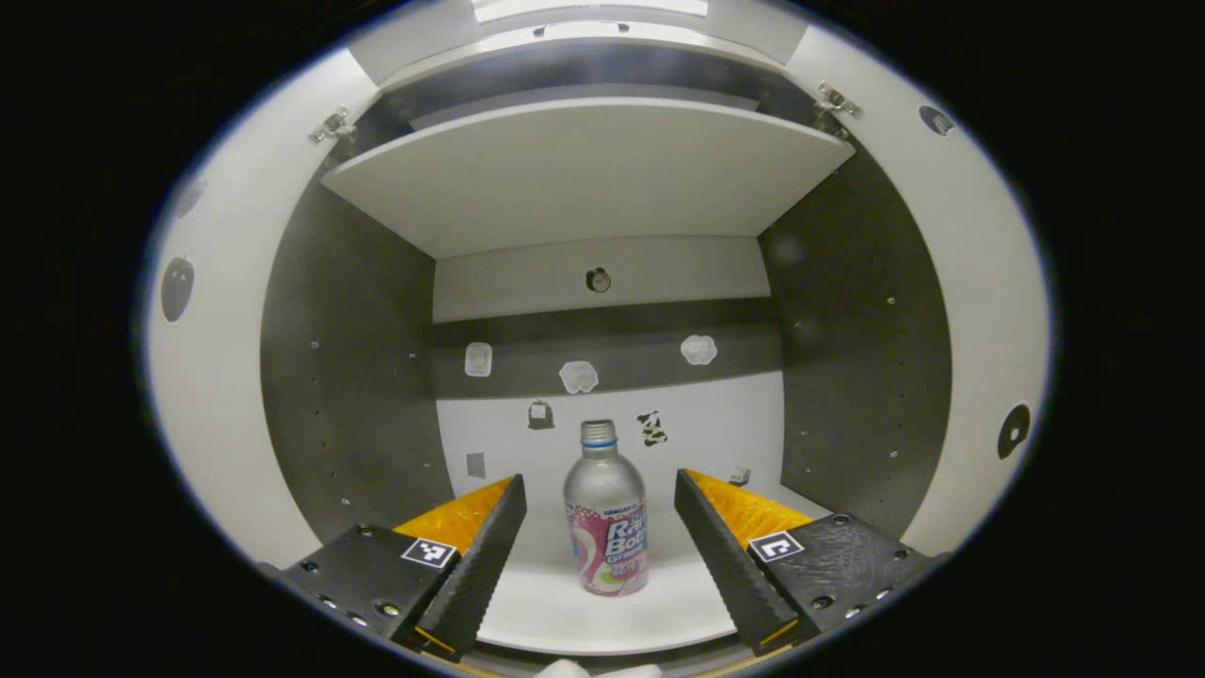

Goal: Grasp the bottle in the cabinet with the left hand and place it on the coaster, then close the right door with the right hand and the left door with the left hand.

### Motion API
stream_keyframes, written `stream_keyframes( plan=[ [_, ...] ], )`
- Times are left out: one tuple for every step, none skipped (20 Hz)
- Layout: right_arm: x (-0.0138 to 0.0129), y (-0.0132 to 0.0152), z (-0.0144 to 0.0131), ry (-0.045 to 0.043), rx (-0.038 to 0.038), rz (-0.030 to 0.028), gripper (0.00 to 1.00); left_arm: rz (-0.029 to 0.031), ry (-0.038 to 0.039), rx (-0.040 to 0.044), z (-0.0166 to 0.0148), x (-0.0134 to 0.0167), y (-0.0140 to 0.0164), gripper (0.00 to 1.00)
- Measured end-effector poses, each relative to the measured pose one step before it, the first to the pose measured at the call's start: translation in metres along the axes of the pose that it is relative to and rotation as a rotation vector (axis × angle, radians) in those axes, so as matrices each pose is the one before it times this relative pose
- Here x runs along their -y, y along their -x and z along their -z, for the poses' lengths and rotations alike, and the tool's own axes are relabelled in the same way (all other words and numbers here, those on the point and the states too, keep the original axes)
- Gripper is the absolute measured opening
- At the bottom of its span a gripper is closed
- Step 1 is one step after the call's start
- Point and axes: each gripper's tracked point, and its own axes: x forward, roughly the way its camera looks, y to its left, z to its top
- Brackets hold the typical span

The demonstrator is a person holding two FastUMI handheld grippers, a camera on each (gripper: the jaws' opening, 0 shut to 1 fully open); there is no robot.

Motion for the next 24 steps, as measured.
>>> stream_keyframes(
  plan=[
    [-0.00160,-0.00026,-0.00069,0.00491,0.00053,-0.00117,0.99,-0.00284,0.00532,-0.01243,0.00401,-0.00058,-0.01031,0.96],
    [-0.00029,0.00017,0.00087,0.00457,-0.00144,0.00284,0.99,0.00860,-0.00193,-0.01098,0.00531,0.00049,-0.01044,0.97],
    [-0.00010,0.00006,0.00139,0.00598,-0.00756,0.00577,0.99,-0.00174,-0.00740,-0.01176,0.00478,-0.00091,-0.00804,0.97],
    [-0.00085,0.00157,0.00239,0.00489,-0.00729,0.00140,0.99,-0.00375,-0.00233,-0.00598,0.00297,-0.00042,-0.00392,0.97],
    [-0.00063,0.00085,-0.00006,0.00234,-0.00322,0.00181,0.99,0.00534,0.00081,-0.01037,0.00416,0.00157,-0.00574,0.97],
    [0.00038,0.00110,0.00055,0.00108,-0.00124,0.00176,0.99,-0.00331,0.00243,-0.00598,0.00410,-0.00136,-0.00731,0.97],
    [0.00058,0.00098,0.00045,0.00177,-0.00216,0.00353,1.00,0.00393,0.00421,-0.01160,0.00481,-0.00040,-0.00507,0.96],
    [0.00069,0.00039,0.00035,0.00176,-0.00107,0.00413,0.99,0.00136,0.00431,-0.01163,0.00375,0.00040,-0.00495,0.98],
    [0.00037,0.00068,0.00027,0.00192,-0.00156,0.00356,1.00,0.00132,-0.00073,-0.01138,0.00458,-0.00077,-0.00426,0.97],
    [0.00086,0.00013,0.00122,0.00223,-0.00266,0.00312,0.99,-0.00288,-0.00295,-0.00402,0.00246,-0.00022,-0.00456,0.97],
    [0.00071,0.00036,0.00029,0.00016,-0.00204,0.00108,0.99,-0.00162,-0.00474,-0.00780,0.00301,0.00029,-0.00161,0.97],
    [-0.00008,-0.00006,0.00018,-0.00219,0.00008,0.00052,0.99,-0.01664,-0.00793,-0.00666,0.00074,-0.00356,0.00018,0.98],
    [0.00071,0.00037,-0.00050,-0.00124,0.00171,0.00012,0.99,-0.01004,-0.00082,-0.00527,0.00054,-0.00335,0.00108,0.81],
    [0.00106,-0.00013,-0.00095,-0.00101,0.00426,0.00142,0.99,0.00814,0.01402,-0.00135,-0.00261,0.00109,0.00365,0.81],
    [0.00155,0.00059,-0.00048,-0.00130,0.00256,0.00205,0.99,0.00983,0.01198,0.00681,-0.00348,-0.00078,0.00213,0.80],
    [0.00133,0.00016,0.00001,-0.00154,0.00319,0.00193,0.99,0.00101,0.00318,0.01378,-0.00640,-0.00305,0.00569,0.80],
    [0.00210,0.00052,-0.00020,-0.00194,0.00128,0.00367,0.99,0.00179,-0.00164,0.01480,-0.00707,-0.00301,0.00893,0.80],
    [0.00222,0.00057,0.00094,-0.00313,0.00015,0.00395,1.00,0.00448,0.00089,0.01331,-0.00707,-0.00035,0.00929,0.80],
    [0.00153,0.00066,-0.00017,-0.00426,-0.00170,0.00172,0.99,0.01312,0.00170,0.00937,-0.00632,0.00129,0.00945,0.77],
    [0.00093,0.00095,0.00015,-0.00409,0.00220,-0.00075,1.00,0.01108,-0.00011,0.00994,-0.00555,0.00000,0.00934,0.77],
    [0.00158,0.00181,-0.00086,-0.00439,0.00605,0.00249,1.00,0.00769,-0.00607,0.01196,-0.00595,-0.00054,0.01226,0.75],
    [0.00164,0.00086,0.00038,-0.00320,0.00366,0.00169,0.99,0.00878,-0.00597,0.01233,-0.00537,0.00039,0.01193,0.75],
    [0.00134,0.00154,0.00107,-0.00219,0.00002,0.00043,0.99,0.01277,-0.00252,0.01124,-0.00382,0.00200,0.01159,0.77],
    [0.00208,0.00079,0.00065,-0.00320,0.00036,0.00182,0.99,0.01381,-0.00259,0.00819,-0.00321,0.00189,0.01129,0.81]
  ],
)
